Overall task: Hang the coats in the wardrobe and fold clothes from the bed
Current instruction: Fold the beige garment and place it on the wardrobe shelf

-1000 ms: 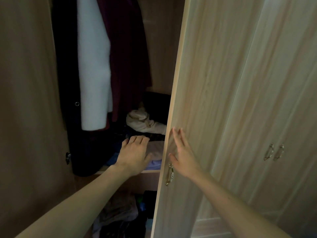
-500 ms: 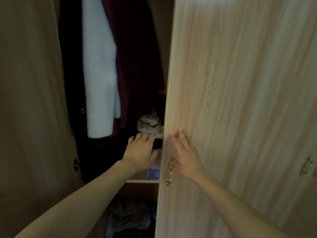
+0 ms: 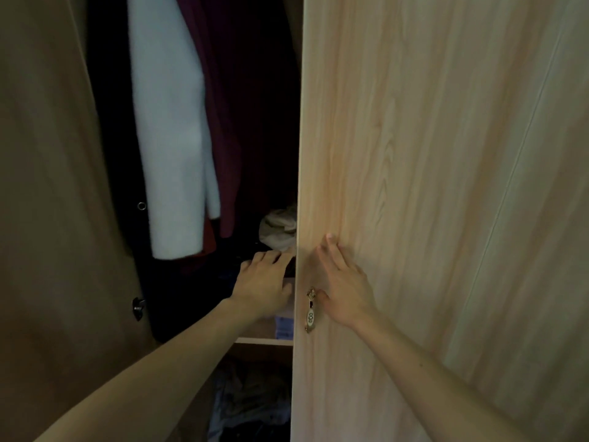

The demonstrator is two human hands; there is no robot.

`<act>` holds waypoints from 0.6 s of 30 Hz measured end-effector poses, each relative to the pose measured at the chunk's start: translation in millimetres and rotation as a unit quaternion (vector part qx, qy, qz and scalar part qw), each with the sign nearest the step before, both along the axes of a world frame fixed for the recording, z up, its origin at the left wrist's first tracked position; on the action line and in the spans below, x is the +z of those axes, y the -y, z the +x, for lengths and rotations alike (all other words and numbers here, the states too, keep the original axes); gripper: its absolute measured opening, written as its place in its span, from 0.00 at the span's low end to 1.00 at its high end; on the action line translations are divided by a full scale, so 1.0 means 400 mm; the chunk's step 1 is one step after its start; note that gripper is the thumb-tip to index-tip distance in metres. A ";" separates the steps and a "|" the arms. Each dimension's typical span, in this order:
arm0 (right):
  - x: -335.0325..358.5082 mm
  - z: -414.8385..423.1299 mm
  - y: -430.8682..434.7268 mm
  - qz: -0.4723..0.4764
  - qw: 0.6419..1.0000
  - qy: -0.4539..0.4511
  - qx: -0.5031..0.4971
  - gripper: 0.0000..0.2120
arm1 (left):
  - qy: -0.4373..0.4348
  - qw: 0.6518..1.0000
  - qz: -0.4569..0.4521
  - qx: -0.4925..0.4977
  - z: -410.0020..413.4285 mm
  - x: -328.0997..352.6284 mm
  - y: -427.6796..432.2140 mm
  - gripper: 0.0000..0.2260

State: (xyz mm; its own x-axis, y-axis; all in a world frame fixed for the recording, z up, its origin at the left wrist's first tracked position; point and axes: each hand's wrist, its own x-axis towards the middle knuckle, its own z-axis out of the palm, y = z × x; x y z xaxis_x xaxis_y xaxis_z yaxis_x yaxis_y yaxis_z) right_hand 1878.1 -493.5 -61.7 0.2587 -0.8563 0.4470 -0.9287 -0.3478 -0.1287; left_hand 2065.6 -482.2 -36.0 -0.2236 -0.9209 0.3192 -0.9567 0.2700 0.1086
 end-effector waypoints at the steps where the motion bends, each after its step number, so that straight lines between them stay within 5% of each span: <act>1: 0.004 0.003 0.013 0.005 1.000 0.001 -0.001 0.42 | 0.004 1.000 0.001 0.005 0.005 0.000 0.000 0.32; 18: 0.003 0.081 0.001 0.010 0.993 0.092 0.068 0.33 | 0.043 0.996 -0.015 0.081 0.071 -0.021 -0.110 0.31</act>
